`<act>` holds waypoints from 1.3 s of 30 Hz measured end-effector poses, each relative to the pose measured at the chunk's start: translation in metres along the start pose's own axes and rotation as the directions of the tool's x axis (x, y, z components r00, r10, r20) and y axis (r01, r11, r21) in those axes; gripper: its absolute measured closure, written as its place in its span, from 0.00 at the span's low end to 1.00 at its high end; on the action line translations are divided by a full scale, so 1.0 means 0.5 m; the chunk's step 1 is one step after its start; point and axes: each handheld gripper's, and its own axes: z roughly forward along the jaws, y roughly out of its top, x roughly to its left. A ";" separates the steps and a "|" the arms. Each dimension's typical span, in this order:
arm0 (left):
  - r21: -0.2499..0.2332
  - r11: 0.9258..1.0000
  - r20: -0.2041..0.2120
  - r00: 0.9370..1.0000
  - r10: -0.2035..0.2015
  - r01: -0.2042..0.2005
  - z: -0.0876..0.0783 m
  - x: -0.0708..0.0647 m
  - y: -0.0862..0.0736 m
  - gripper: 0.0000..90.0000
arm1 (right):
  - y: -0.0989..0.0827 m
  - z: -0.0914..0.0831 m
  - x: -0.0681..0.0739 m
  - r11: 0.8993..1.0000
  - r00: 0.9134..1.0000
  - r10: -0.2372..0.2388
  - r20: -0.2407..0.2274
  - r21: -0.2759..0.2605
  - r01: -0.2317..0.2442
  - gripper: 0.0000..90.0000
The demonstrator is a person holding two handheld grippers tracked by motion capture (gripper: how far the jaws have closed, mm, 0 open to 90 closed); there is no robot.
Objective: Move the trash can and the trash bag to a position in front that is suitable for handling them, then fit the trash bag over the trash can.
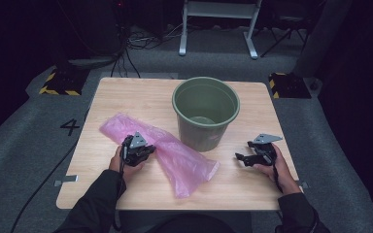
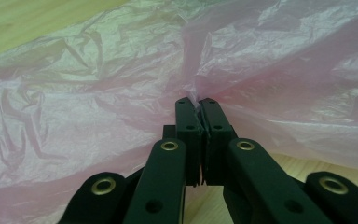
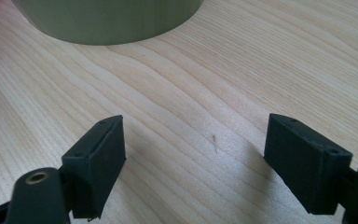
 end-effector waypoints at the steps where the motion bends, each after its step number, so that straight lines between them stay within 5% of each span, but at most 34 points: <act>1: -0.007 1.000 0.001 1.000 -0.007 0.008 -0.004 0.002 -0.001 0.98 | 0.000 0.000 -0.001 1.000 1.000 0.000 0.000 0.001 0.000 0.23; 39: -0.113 0.993 -0.043 0.999 -0.030 0.025 -0.076 0.017 -0.001 0.99 | 0.007 0.011 -0.012 0.999 1.000 0.020 0.001 0.025 -0.020 0.18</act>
